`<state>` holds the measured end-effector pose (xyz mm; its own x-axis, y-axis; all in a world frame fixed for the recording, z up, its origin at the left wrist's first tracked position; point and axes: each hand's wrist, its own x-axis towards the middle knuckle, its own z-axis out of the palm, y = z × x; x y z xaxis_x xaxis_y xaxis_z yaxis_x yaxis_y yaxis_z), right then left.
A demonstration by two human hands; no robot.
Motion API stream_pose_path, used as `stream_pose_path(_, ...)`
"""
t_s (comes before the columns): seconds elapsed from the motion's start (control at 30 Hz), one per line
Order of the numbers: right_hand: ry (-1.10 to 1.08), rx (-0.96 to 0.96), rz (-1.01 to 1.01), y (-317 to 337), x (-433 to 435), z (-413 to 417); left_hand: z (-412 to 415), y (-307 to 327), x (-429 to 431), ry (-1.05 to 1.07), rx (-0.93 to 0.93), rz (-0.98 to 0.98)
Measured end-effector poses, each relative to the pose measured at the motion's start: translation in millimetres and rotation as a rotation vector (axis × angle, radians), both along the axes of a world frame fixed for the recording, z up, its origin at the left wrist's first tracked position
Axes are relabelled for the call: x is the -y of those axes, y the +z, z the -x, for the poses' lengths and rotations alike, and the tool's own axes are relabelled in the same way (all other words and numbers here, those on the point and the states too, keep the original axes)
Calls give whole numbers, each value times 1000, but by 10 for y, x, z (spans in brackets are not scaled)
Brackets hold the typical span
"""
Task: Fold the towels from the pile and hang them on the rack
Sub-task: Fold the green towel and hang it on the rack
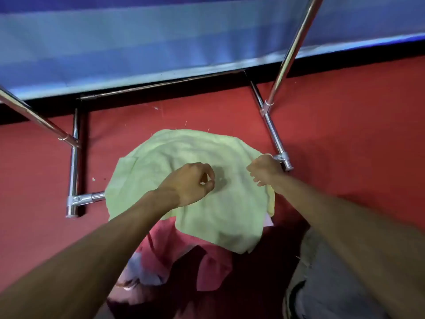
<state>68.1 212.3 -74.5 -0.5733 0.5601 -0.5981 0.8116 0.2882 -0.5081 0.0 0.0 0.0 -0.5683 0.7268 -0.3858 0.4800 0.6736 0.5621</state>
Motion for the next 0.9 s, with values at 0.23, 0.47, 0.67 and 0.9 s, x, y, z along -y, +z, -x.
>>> stream_pose_path(0.23, -175, 65, -157, -347, -56, -292, -31, -252, -160, -29, 79, 93)
stream_pose_path(0.47, -228, 163, -37, -560, -48, -470, -56, -234, -340, -36, 145, 95)
stream_pose_path(0.67, -127, 60, -50, -242, -41, -289, -14, 19, -332, -8, 129, 71)
stream_pose_path(0.9, 62, -379, 59, 677, 208, -68, 5, 823, -25, 129, 159, -107)
